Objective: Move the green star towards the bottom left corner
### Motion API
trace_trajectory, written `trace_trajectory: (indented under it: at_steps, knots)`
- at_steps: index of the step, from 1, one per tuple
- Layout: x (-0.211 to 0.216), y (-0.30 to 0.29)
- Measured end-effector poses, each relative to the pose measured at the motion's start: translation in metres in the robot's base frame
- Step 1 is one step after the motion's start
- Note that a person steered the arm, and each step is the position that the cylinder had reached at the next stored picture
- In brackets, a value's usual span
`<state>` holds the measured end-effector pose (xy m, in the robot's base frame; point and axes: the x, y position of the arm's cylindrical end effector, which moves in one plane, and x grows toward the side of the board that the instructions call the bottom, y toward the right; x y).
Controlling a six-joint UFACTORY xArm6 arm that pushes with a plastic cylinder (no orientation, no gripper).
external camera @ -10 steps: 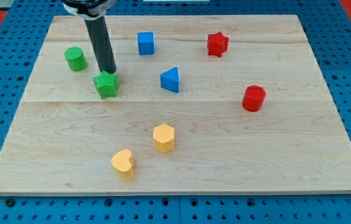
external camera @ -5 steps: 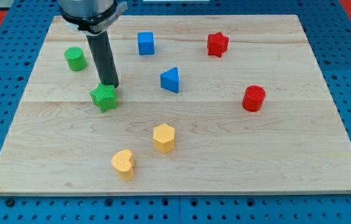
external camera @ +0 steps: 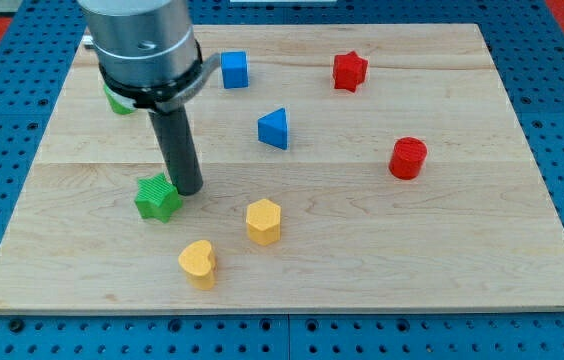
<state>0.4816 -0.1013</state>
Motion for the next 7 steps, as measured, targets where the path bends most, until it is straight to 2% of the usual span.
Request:
trace_trajectory:
  at_steps: [2,7]
  knots:
    - [0.020,-0.011]
    - [0.010,-0.063]
